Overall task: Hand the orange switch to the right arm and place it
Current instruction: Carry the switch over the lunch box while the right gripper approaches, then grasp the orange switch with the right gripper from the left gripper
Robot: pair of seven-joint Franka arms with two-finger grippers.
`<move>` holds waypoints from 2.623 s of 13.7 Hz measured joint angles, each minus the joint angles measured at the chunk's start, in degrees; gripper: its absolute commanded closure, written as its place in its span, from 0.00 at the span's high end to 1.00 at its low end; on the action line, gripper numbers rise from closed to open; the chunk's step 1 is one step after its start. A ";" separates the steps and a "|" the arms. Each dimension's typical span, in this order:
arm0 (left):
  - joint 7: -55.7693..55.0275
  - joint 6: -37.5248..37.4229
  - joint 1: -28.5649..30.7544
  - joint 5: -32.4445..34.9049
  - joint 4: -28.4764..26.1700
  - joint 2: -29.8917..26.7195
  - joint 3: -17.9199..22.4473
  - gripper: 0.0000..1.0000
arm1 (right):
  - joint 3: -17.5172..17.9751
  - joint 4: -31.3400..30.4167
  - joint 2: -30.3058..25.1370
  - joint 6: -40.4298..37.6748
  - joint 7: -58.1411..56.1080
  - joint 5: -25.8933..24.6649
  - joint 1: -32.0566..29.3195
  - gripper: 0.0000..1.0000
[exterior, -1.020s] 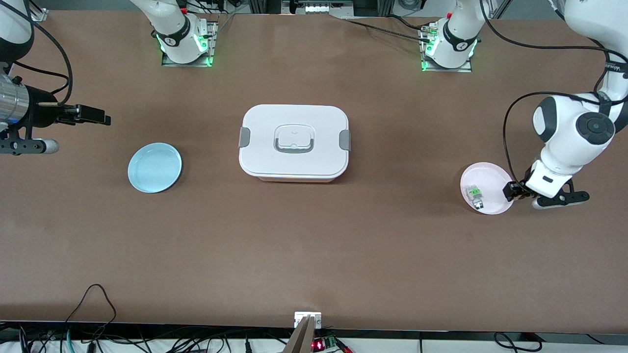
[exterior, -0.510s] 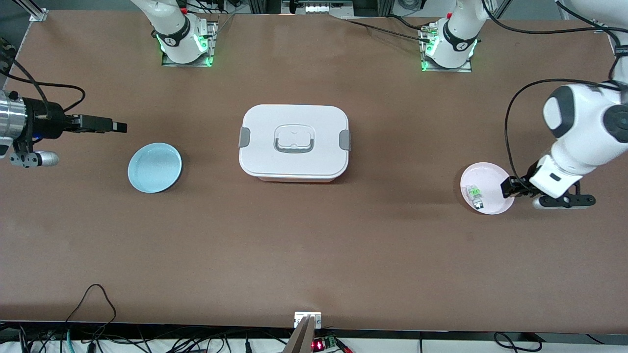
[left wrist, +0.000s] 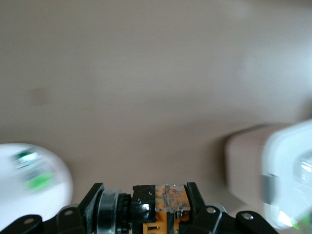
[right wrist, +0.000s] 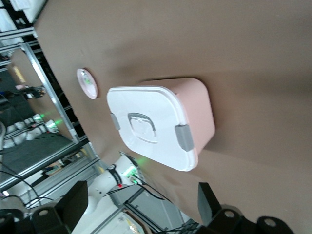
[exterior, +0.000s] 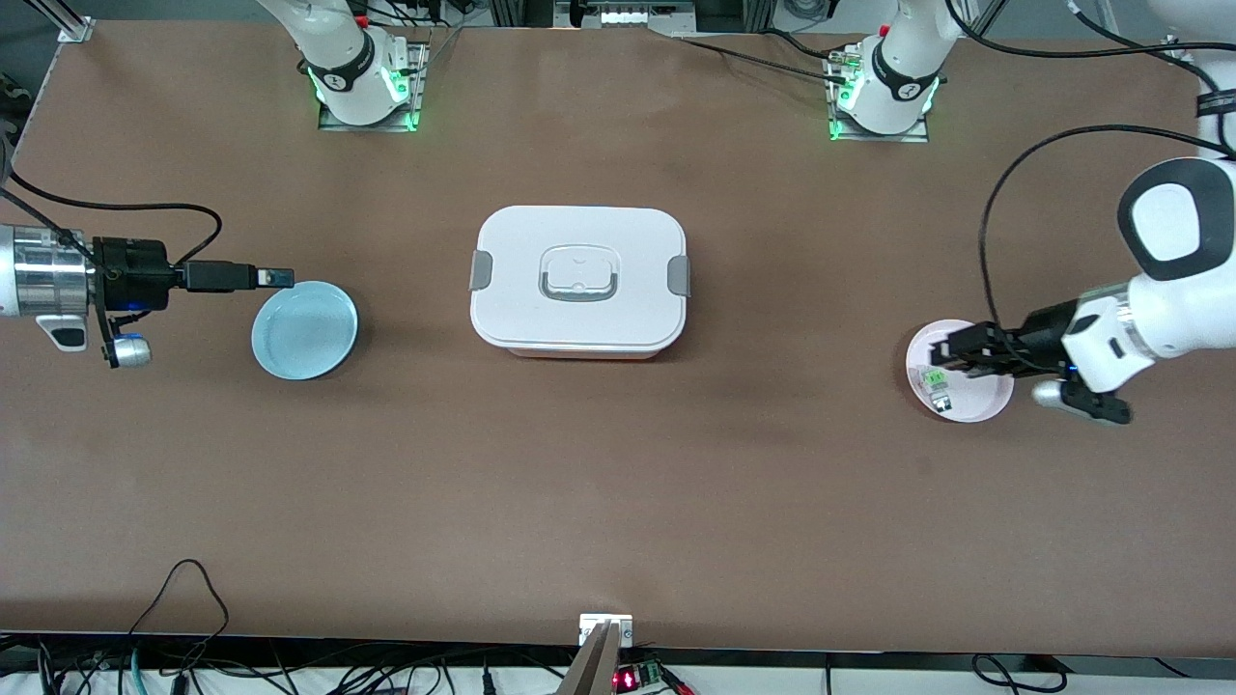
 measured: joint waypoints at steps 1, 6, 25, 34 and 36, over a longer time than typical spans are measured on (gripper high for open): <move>0.32 -0.49 -0.05 -1.81 0.46 -0.06 -2.62 0.06 | 0.07 -0.02 0.50 0.08 0.00 2.63 0.02 1.00; 4.49 -1.55 -0.24 -19.17 1.77 -1.32 -10.54 0.00 | 2.02 -1.29 1.59 2.58 0.13 7.43 0.12 1.00; 65.19 50.75 -21.05 -48.89 13.91 17.71 -28.53 0.00 | 9.54 -7.19 0.61 12.23 4.23 22.55 3.68 1.00; 65.40 53.99 -24.91 -50.67 15.35 18.15 -28.54 0.00 | 9.72 -7.87 3.36 20.31 1.08 29.55 11.21 1.00; 65.40 53.99 -24.92 -50.67 15.37 18.15 -28.54 0.00 | 9.73 -7.86 3.49 21.26 0.68 29.97 12.12 0.99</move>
